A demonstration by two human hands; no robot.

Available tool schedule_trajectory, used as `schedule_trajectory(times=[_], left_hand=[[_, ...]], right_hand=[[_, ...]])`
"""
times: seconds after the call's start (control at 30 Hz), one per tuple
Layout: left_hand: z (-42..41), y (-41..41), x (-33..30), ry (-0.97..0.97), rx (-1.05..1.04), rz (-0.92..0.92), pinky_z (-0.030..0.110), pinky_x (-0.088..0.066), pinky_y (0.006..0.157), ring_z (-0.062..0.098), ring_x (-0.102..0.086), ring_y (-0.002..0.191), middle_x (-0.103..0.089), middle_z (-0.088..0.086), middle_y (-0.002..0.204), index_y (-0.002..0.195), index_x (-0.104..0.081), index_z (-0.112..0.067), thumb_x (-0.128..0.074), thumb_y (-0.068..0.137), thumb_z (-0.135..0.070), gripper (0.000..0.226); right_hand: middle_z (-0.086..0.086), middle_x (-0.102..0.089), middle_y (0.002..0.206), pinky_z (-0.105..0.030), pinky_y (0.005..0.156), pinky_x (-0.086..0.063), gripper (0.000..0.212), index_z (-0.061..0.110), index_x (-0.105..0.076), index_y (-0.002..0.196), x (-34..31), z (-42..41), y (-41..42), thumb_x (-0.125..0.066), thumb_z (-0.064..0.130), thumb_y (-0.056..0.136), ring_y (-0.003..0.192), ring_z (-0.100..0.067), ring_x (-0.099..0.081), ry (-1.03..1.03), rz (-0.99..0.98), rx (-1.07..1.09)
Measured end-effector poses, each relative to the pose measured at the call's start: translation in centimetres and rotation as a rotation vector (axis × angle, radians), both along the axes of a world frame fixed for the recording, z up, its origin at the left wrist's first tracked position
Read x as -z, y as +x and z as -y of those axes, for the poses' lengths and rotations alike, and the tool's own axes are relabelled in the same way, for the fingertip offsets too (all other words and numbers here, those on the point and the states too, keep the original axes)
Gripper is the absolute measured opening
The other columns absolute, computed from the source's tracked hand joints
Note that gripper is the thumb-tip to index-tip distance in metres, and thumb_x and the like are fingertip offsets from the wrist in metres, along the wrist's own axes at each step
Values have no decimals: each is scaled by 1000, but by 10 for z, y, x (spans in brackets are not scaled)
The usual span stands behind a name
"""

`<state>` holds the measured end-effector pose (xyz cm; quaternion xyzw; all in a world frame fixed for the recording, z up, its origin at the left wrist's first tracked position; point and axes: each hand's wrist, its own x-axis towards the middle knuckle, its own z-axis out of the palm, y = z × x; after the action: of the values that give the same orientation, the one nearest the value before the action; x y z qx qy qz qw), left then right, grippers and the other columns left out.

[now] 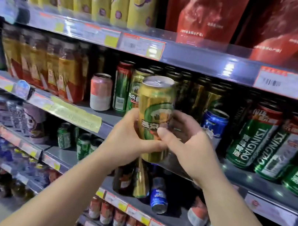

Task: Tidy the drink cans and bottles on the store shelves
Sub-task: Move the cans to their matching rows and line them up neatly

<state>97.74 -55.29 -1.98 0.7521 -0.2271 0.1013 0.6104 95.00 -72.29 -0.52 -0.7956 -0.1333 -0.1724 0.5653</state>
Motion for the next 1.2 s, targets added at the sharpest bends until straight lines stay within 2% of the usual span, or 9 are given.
schedule_trajectory(times=[0.07, 0.13, 0.23, 0.33, 0.47, 0.63, 0.73, 0.93, 1.2], left_hand=[[-23, 17, -2, -27, -33, 6, 24, -56, 77, 5, -69, 93, -72, -10, 100, 113, -54, -26, -92, 55, -41, 71], [-45, 31, -6, -46, -88, 33, 11, -51, 69, -1, -68, 90, -71, -18, 98, 110, -54, -32, -91, 53, -45, 69], [-71, 46, -7, -87, -131, 84, 3, -47, 63, -5, -67, 87, -71, -24, 96, 103, -58, -44, -90, 55, -45, 58], [-79, 58, -5, -93, -141, 88, 0, -44, 60, -10, -65, 86, -70, -27, 95, 97, -57, -53, -85, 54, -55, 51], [-78, 69, 5, -72, -100, 49, 5, -49, 62, -4, -67, 88, -71, -22, 99, 110, -56, -37, -84, 46, -68, 76], [-80, 77, 11, -36, -52, 27, 27, -53, 75, 1, -68, 91, -71, -19, 102, 113, -54, -38, -84, 44, -71, 82], [-79, 74, 9, -38, -37, 32, 11, -52, 65, -6, -66, 89, -69, -25, 100, 110, -54, -39, -82, 45, -71, 78], [-82, 68, 11, -40, -29, 13, 16, -49, 69, -4, -67, 89, -70, -23, 101, 114, -55, -34, -83, 53, -55, 71], [-93, 67, 12, -46, -49, -14, 3, -47, 56, -7, -66, 86, -69, -27, 98, 109, -54, -37, -84, 54, -52, 65]], right_hand=[[24, -68, 103, -18, 79, -53, 46, 49, -59, 110, -7, -1, 7, -69, 59, 66, 95, 2, -65, -23, 103, 151], [20, -66, 96, -22, 76, -52, 39, 50, -57, 104, -10, 14, 7, -66, 60, 67, 88, 0, -63, -131, 194, 405], [14, -55, 110, -32, 71, -45, 64, 45, -46, 117, 0, 38, 1, -58, 74, 61, 95, -15, -61, -536, 19, 700], [4, -44, 129, -35, 73, -41, 86, 39, -29, 132, 29, 26, 5, -61, 77, 62, 105, -28, -60, -793, -167, 761], [3, -44, 131, -31, 71, -39, 79, 32, -38, 133, 39, 11, 18, -78, 52, 67, 106, -27, -59, -597, -55, 808], [10, -50, 116, -25, 77, -35, 73, 34, -45, 130, 11, 11, 30, -70, 54, 65, 101, -15, -55, -325, 149, 841], [8, -59, 114, -26, 74, -38, 70, 30, -45, 129, -14, 11, 49, -68, 57, 68, 95, -14, -57, -262, 154, 845], [-6, -67, 118, -37, 82, -51, 57, 28, -48, 133, -52, 15, 95, -62, 53, 84, 107, -33, -61, -501, -28, 846], [-13, -56, 132, -36, 76, -46, 69, 25, -38, 142, -70, 18, 120, -43, 68, 88, 114, -35, -58, -736, -205, 860]])
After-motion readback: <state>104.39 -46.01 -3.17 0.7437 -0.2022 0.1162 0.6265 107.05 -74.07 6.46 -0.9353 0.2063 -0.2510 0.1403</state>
